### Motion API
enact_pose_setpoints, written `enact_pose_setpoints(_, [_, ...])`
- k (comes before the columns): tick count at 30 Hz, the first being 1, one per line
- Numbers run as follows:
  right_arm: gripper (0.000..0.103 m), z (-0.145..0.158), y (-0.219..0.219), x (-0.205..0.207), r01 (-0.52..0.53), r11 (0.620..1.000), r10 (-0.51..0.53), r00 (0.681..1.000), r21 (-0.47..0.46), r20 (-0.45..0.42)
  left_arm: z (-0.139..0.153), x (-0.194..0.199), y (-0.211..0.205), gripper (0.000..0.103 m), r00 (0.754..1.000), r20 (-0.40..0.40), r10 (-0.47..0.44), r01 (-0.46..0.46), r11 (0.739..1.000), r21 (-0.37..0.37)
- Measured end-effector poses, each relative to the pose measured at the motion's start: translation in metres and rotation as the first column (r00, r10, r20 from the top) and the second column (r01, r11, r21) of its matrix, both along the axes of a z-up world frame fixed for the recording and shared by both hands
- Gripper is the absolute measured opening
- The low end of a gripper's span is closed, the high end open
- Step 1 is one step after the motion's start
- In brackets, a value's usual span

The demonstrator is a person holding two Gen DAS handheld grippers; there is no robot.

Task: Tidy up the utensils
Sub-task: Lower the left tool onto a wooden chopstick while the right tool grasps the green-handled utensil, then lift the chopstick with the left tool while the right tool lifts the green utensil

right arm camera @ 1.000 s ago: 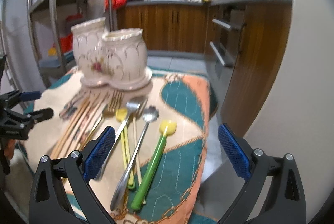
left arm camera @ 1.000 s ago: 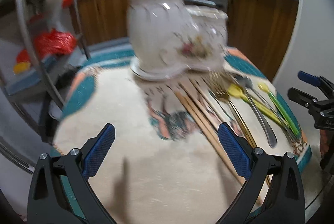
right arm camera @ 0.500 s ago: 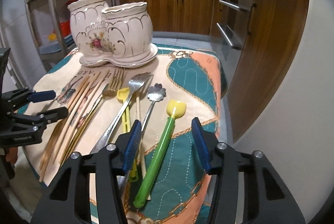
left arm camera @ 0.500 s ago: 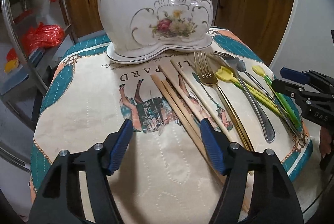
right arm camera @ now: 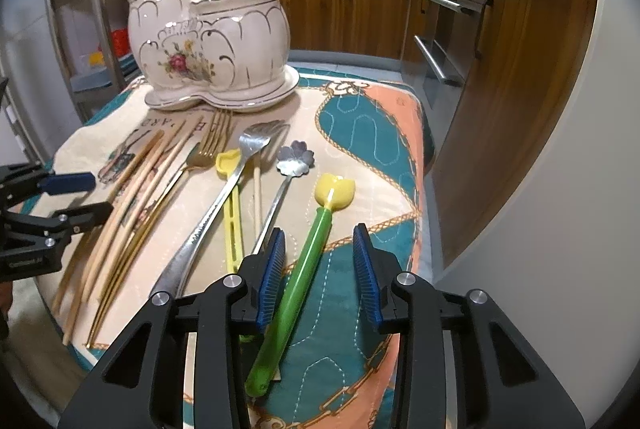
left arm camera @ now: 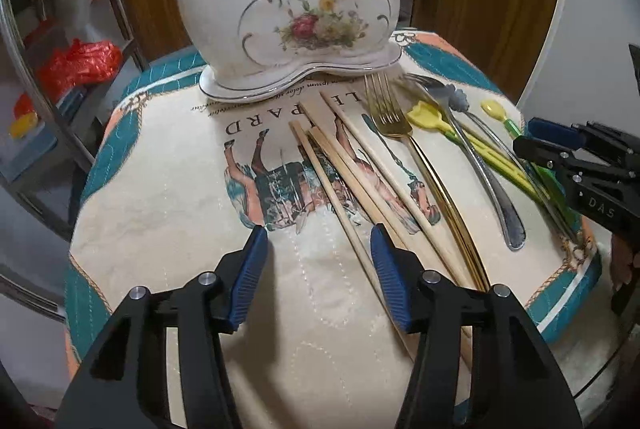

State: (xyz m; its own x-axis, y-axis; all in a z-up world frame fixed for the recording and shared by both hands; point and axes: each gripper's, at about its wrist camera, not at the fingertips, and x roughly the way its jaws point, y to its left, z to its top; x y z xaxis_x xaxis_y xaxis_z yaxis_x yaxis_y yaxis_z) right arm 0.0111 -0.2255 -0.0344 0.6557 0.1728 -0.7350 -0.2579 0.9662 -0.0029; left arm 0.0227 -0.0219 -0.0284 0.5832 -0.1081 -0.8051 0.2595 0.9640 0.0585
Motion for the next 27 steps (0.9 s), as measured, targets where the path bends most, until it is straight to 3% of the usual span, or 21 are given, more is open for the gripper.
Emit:
enact_pose_setpoints(5, [0.031,-0.001,-0.002,0.007,-0.014,1.0,0.014,0.999,0.021,-0.04,0.003,0.01,0.003,0.024,0.997,-0.047,-0.059,0.059,0.998,0.0])
enact_pose_setpoints(8, [0.023,0.0,-0.003,0.01,-0.028,0.999,0.029,0.997,0.024,-0.066,0.004,0.015,0.009,0.023,0.992,-0.078,-0.096,0.097,0.995,0.005])
enact_pose_setpoints(12, [0.022,0.001,-0.002,0.015,-0.06,0.998,0.061,0.991,0.012,-0.118,0.004,0.02,0.017,0.022,0.992,-0.084,-0.089,0.094,0.994,0.052])
enact_pose_setpoints(19, [0.018,0.001,0.001,0.023,-0.08,0.997,0.081,0.987,0.009,-0.138,0.003,0.038,0.031,0.022,0.991,-0.103,-0.088,0.084,0.996,-0.04])
enact_pose_setpoints(22, [0.01,0.001,-0.001,0.022,-0.076,0.997,0.08,0.988,0.032,-0.134,0.002,0.039,0.032,0.006,0.991,-0.095,-0.095,0.092,0.995,-0.034])
enact_pose_setpoints(27, [0.01,0.003,-0.002,0.02,-0.069,0.996,0.074,0.991,0.048,-0.115,0.002,0.033,0.035,0.006,0.991,-0.068,-0.115,0.113,0.993,-0.046])
